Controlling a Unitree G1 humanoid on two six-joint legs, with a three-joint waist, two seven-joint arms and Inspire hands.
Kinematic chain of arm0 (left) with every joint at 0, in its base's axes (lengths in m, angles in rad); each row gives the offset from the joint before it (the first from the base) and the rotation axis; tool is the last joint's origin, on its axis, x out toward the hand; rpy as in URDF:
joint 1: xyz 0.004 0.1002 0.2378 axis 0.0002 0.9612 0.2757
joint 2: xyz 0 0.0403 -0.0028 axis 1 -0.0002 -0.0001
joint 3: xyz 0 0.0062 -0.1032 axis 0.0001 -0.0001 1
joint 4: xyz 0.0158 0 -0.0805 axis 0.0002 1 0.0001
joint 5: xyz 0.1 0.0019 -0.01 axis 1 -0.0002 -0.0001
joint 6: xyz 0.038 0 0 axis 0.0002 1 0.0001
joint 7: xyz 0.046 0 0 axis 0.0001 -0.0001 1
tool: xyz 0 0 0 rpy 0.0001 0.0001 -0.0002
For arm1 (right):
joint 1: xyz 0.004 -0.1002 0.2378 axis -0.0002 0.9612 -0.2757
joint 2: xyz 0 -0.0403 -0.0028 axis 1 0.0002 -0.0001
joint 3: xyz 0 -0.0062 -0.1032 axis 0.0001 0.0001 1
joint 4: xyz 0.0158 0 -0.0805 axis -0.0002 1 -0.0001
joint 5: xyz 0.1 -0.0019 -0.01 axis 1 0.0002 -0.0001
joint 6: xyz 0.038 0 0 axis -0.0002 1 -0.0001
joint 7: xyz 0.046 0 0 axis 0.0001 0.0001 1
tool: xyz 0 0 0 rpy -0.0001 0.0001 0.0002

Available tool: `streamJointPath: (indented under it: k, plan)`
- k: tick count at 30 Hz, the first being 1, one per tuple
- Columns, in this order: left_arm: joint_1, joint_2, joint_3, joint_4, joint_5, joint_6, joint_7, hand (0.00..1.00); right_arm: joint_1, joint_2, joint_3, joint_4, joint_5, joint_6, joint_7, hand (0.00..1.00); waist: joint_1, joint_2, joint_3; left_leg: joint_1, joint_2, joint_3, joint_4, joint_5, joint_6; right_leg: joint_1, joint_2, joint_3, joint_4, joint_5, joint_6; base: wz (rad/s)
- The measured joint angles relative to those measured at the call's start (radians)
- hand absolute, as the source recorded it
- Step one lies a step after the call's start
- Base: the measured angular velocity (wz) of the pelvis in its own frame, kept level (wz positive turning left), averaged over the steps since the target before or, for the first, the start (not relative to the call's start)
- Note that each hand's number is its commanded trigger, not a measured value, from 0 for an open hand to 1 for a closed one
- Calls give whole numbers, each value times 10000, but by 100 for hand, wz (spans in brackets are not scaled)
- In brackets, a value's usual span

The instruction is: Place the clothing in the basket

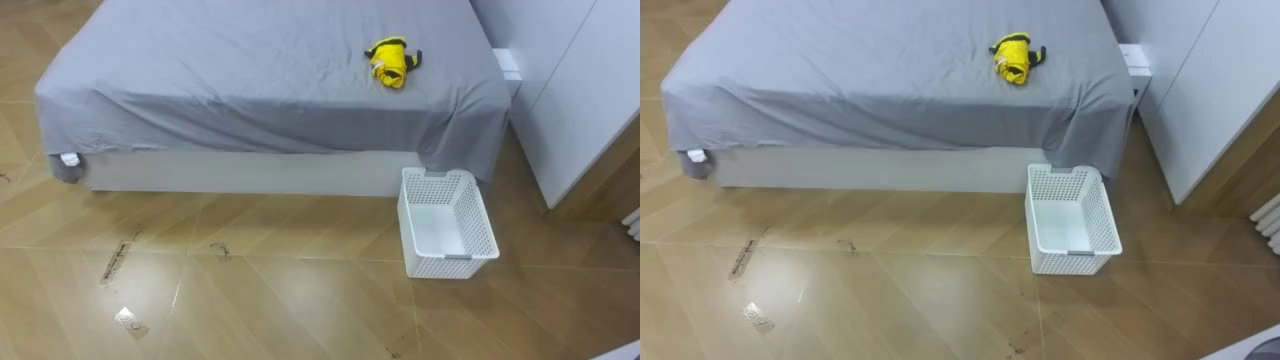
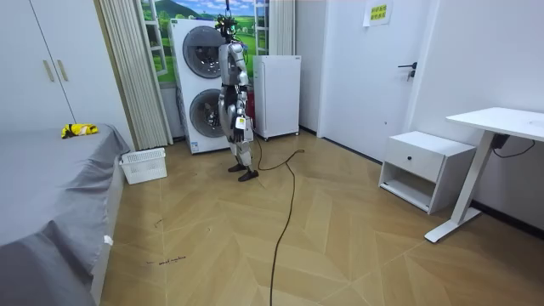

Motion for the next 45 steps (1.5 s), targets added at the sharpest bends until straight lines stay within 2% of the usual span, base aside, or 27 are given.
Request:
streamJointPath:
  k: [19,28,31,33,34,35,36,37,38,39,40,41,42,43,45]
  plan:
    - [35,0,-2,85,-9,90,-10,0,-48,-2,-15,68,4,0,-2,0,-13,54,7,5,2,-15,-5,0,0,8,-1,-7,5,0,-1,0]
    - [-38,-3,19,78,-17,204,-28,0,-77,-8,4,-35,-18,6,-8,0,29,143,-22,-15,58,101,63,-41,-14,-35,33,22,52,-4,-8,-3]
    - [-41,-5,396,65,-9,256,-76,0,-140,-10,2,-45,-203,77,27,0,276,163,-23,-225,283,316,808,-498,-131,-207,180,-81,432,-180,-166,-32]
    - [-59,47,568,102,-30,280,-116,0,-274,-10,5,-33,-317,141,152,0,268,98,-20,-795,523,403,2051,-1031,-303,-542,271,-137,1100,-644,-285,-8]
    - [-66,53,642,96,-70,291,-116,0,-308,-7,3,13,-263,129,189,0,269,61,-6,-951,532,428,2446,-1095,-383,-625,273,-138,1194,-750,-321,4]
    - [-77,93,779,60,-348,296,-78,0,-299,-10,5,64,-181,127,232,0,275,-16,5,-1378,619,555,3432,-1114,-421,-707,278,-72,1353,-973,-459,0]
    - [13,138,775,45,-494,332,-36,0,-277,-45,16,64,-105,128,219,0,305,11,-4,-1784,802,689,4405,-1079,-475,-669,321,-66,1456,-1086,-543,0]
    - [34,134,765,23,-666,367,-5,0,-258,-58,41,56,-23,127,206,0,282,9,10,-1964,904,687,4819,-1054,-513,-623,328,-59,1457,-1111,-579,0]
    - [120,122,746,27,-974,408,18,0,-216,-56,179,53,134,123,190,0,241,12,48,-2370,1052,691,5658,-848,-657,-484,372,-17,1442,-1168,-667,8]
    - [204,70,719,53,-1109,425,17,0,-160,-54,196,50,317,116,186,0,205,-17,50,-2852,1010,617,6129,-763,-619,-346,351,38,1451,-1272,-735,15]
    - [215,56,631,57,-1173,425,18,0,-126,-55,182,49,419,118,177,0,181,-25,56,-3090,963,634,5940,-808,-549,-323,335,78,1460,-1334,-756,39]
    - [230,40,538,28,-1205,427,17,0,-81,-48,123,46,533,138,154,0,113,-47,67,-3732,779,665,5425,-820,-495,-299,272,146,1481,-1495,-755,41]
    - [248,39,508,2,-1436,423,20,0,-97,-56,101,48,532,167,136,0,129,-85,76,-4311,519,727,4530,-631,-568,-269,192,307,1478,-1612,-745,31]
    - [268,45,482,0,-1527,423,40,0,-108,-68,102,44,506,185,131,0,215,-88,73,-4566,437,772,3920,-370,-615,-230,163,418,1478,-1658,-772,-11]
    - [537,47,459,-16,-1602,396,221,0,-179,-58,165,54,481,227,99,0,464,-98,70,-5166,364,779,1887,1051,-602,37,-46,581,1412,-1950,-671,-43]
